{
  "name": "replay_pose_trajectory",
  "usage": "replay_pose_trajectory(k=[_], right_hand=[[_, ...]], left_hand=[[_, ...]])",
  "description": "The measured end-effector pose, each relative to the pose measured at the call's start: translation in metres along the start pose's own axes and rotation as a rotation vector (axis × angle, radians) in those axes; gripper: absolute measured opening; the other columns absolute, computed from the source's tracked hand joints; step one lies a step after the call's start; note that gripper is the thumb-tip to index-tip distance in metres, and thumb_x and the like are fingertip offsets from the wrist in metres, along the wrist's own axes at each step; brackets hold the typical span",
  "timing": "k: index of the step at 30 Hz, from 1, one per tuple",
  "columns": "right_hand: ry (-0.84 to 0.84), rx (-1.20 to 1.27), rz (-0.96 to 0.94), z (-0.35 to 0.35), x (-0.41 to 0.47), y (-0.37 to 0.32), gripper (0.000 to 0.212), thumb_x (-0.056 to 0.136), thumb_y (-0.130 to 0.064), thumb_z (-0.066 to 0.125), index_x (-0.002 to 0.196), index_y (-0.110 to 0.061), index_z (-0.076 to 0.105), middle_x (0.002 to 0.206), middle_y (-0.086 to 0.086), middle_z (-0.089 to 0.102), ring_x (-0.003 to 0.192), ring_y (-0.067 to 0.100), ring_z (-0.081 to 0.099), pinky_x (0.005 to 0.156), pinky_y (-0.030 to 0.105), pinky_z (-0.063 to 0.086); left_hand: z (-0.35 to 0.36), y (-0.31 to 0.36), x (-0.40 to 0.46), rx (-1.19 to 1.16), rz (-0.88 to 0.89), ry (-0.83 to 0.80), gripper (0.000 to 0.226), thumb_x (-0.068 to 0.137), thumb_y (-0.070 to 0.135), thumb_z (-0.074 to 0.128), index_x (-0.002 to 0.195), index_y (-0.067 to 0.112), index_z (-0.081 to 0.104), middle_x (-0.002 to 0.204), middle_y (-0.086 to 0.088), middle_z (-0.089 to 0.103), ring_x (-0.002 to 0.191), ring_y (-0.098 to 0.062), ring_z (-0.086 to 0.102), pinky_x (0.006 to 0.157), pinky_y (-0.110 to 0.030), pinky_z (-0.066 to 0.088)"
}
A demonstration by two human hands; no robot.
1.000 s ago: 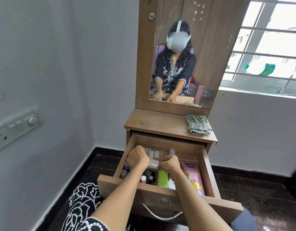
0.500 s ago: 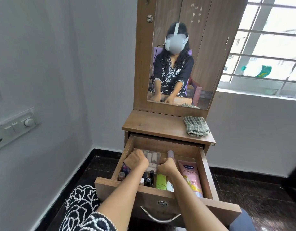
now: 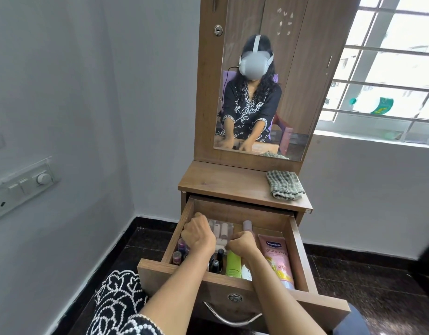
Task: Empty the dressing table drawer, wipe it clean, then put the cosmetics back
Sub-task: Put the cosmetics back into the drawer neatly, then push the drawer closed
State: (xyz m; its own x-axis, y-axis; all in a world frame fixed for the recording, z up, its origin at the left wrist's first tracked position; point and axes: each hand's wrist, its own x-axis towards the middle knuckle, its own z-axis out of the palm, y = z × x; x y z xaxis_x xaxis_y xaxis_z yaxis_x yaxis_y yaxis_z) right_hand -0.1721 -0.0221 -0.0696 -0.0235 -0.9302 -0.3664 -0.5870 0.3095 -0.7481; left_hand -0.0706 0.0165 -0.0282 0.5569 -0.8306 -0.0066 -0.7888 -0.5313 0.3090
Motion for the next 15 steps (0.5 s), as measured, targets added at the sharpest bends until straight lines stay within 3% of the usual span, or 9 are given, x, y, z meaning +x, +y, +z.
replay_pose_trajectory(k=[4,9,12,15], right_hand=[[0.041,0.121,-0.012,-0.003,-0.006,0.0,0.042,0.076,0.001,0.065,0.117,-0.004,0.064,0.107,0.01,0.066,0.096,0.021,0.061,0.075,0.025,0.048],[0.242,0.411,-0.212,-0.015,-0.042,-0.015,0.038,0.079,0.01,0.052,0.109,-0.009,0.066,0.102,0.004,0.066,0.098,0.017,0.062,0.084,0.023,0.048],[0.343,0.557,-0.407,-0.028,-0.079,-0.024,0.037,0.083,0.011,0.051,0.102,-0.017,0.067,0.096,-0.005,0.066,0.094,0.01,0.063,0.088,0.018,0.048],[0.429,0.648,-0.534,-0.036,-0.114,-0.013,0.034,0.084,0.01,0.056,0.093,-0.021,0.068,0.094,-0.008,0.07,0.09,0.004,0.067,0.082,0.01,0.051]], left_hand=[[-0.006,0.002,-0.005,-0.048,0.065,0.085,0.024,0.093,0.005,0.053,0.116,0.01,0.048,0.108,-0.01,0.065,0.097,-0.023,0.062,0.075,-0.032,0.053],[-0.022,-0.002,-0.025,-0.289,0.159,0.273,0.026,0.089,0.017,0.059,0.115,0.015,0.052,0.102,-0.001,0.067,0.09,-0.017,0.063,0.069,-0.028,0.052],[-0.036,-0.017,-0.05,-0.549,0.156,0.442,0.031,0.085,0.016,0.064,0.115,0.014,0.056,0.1,0.001,0.068,0.089,-0.015,0.063,0.079,-0.031,0.052],[-0.045,-0.035,-0.071,-0.732,0.135,0.579,0.039,0.083,0.014,0.067,0.12,0.009,0.055,0.111,-0.003,0.065,0.102,-0.02,0.06,0.094,-0.039,0.048]])
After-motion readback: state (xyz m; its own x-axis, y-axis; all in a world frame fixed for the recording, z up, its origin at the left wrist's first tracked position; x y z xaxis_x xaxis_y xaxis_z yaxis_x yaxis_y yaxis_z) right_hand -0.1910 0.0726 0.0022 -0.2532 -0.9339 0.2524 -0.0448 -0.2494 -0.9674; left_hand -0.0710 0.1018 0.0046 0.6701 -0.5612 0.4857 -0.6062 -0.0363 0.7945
